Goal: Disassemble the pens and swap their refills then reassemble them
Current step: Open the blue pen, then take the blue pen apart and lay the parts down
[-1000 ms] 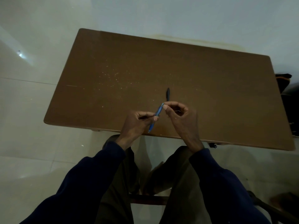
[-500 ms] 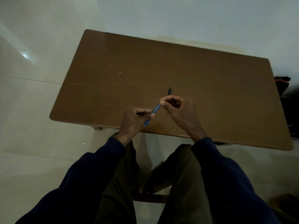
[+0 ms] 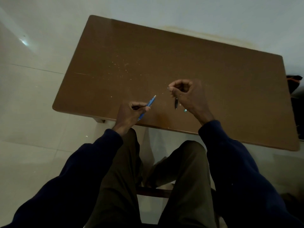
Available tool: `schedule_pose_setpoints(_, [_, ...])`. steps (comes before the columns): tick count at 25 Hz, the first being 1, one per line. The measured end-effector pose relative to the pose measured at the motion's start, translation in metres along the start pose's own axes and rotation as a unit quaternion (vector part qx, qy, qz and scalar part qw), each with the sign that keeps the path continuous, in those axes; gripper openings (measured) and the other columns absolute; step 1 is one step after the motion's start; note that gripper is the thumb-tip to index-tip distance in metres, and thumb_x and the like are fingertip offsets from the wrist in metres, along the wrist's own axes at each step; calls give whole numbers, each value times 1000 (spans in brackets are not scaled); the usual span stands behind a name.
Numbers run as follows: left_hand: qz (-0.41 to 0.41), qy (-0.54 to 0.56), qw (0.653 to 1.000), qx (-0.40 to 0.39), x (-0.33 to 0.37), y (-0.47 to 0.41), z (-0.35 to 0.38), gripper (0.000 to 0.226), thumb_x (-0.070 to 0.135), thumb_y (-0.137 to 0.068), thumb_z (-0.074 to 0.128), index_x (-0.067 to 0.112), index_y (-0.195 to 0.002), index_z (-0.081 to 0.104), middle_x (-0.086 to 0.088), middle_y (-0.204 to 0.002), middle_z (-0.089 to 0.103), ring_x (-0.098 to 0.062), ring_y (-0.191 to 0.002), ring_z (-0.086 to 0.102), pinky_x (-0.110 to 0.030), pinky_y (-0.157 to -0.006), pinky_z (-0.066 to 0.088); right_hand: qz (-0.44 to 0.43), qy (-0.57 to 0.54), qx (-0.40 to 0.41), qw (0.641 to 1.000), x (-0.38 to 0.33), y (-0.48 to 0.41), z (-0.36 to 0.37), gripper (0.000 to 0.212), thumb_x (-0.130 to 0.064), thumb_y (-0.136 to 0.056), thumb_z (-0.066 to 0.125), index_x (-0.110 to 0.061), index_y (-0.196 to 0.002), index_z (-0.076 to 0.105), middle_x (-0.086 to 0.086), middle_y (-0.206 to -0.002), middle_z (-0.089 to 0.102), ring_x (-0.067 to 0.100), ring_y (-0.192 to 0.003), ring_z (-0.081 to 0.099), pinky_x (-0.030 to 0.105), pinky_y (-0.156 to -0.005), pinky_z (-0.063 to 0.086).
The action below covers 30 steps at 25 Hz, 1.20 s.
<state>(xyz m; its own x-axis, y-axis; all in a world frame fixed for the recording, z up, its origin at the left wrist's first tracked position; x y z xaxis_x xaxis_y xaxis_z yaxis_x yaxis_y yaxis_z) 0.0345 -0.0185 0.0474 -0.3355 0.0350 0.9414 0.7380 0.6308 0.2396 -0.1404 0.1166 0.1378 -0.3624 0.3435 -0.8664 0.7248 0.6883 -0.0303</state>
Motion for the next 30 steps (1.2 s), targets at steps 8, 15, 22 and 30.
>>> schedule_pose_setpoints(8, [-16, 27, 999, 21, -17, -9, -8, 25, 14, -87, 77, 10, -112, 77, 3, -103, 77, -6, -93, 73, -17, -75, 58, 112, -7, -20, 993, 92, 3, 57, 9, -19, -96, 70, -28, -94, 72, -10, -85, 74, 7, -76, 72, 26, -78, 60])
schedule_pose_setpoints(15, [-21, 23, 999, 28, -27, -19, -12, 21, 15, -87, 78, 15, -108, 77, 10, -97, 75, 1, -88, 72, -14, -71, 57, 72, 206, 18, 976, 105, -22, 71, 13, -20, -97, 67, -19, -100, 79, -5, -105, 64, 16, -110, 50, 25, -89, 36])
schedule_pose_setpoints(22, [-18, 18, 999, 35, -33, -25, -13, 21, 15, -86, 79, 24, -104, 75, 19, -93, 71, 10, -83, 69, -8, -68, 53, 76, 239, 31, 967, 112, -22, 66, 19, -23, -98, 66, -16, -110, 79, 3, -111, 61, 23, -113, 44, 27, -93, 36])
schedule_pose_setpoints(30, [-15, 0, 1000, 25, -32, -28, -8, 23, 15, -86, 78, 15, -109, 76, 17, -94, 70, 13, -83, 67, -8, -68, 52, 80, 204, 32, 975, 116, -23, 66, 17, -21, -95, 68, -15, -109, 78, 4, -110, 64, 25, -117, 47, 32, -97, 41])
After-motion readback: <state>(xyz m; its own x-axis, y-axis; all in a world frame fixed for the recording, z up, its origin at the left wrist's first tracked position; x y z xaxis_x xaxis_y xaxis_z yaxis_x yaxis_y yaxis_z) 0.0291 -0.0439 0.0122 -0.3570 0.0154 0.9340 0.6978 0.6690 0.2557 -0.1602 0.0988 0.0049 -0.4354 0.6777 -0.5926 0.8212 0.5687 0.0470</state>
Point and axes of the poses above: each hand's wrist, its own y-axis away from the middle knuckle, its own z-axis out of the palm, x = y × z, the point moved 10 cm from there along -y, towards the middle knuckle
